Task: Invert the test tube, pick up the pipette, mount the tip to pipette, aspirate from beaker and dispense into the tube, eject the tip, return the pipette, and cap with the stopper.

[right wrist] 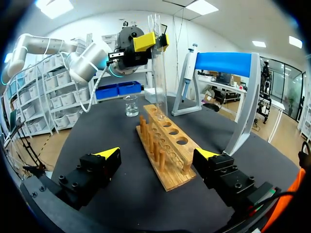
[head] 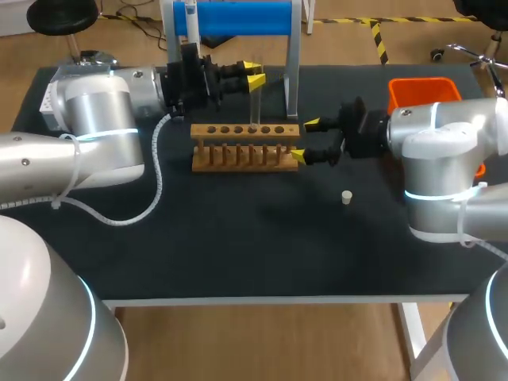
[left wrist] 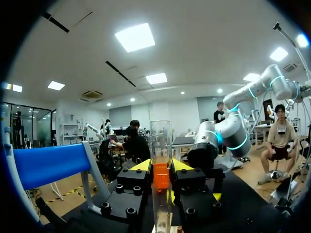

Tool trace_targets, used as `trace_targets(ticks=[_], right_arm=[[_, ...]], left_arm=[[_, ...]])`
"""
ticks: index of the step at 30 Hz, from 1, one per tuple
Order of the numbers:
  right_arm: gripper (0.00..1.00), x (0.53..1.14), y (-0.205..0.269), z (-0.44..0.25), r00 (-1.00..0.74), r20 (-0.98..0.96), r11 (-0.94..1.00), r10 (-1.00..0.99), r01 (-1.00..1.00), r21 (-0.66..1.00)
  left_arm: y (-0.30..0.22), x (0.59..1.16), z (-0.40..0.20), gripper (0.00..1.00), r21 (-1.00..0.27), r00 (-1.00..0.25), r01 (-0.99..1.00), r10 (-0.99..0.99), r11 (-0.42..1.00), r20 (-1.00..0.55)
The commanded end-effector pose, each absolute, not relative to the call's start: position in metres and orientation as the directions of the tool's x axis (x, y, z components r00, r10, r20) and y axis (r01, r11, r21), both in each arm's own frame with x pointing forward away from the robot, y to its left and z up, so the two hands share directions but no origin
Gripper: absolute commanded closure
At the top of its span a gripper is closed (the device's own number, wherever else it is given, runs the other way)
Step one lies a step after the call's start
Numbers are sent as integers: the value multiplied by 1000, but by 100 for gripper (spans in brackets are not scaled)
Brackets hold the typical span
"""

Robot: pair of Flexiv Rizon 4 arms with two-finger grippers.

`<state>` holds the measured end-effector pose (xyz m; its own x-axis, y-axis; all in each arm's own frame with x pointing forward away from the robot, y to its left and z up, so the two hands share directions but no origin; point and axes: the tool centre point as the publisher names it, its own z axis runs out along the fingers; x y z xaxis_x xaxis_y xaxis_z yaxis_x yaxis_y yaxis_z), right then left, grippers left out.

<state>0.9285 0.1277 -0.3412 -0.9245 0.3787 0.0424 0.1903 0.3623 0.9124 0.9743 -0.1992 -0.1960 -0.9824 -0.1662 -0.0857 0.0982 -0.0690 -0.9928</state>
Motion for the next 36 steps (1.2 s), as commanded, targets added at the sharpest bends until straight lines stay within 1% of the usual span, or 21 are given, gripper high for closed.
trace_targets(ticks=[1,16,22,28,36], right_arm=[[0,928,127,-341,-925,42,362,379,190,913],[0,928,127,-341,-925,42,362,379,190,913],[0,928,127,-341,-925,42,362,379,190,913],[0,928,127,-341,-925,42,362,379,190,913],[0,928,127,-341,-925,42,362,379,190,913]], left_arm=[[-202,981,-203,100,-993,-984,99,-158,-63,-88],[-200,984,-217,100,-992,-982,104,-166,-65,-92],[-198,984,-220,100,-993,-981,108,-168,-41,-99],[-196,984,-220,100,-991,-984,111,-129,71,-120],[-194,983,-223,100,-982,-988,98,-101,160,-115]])
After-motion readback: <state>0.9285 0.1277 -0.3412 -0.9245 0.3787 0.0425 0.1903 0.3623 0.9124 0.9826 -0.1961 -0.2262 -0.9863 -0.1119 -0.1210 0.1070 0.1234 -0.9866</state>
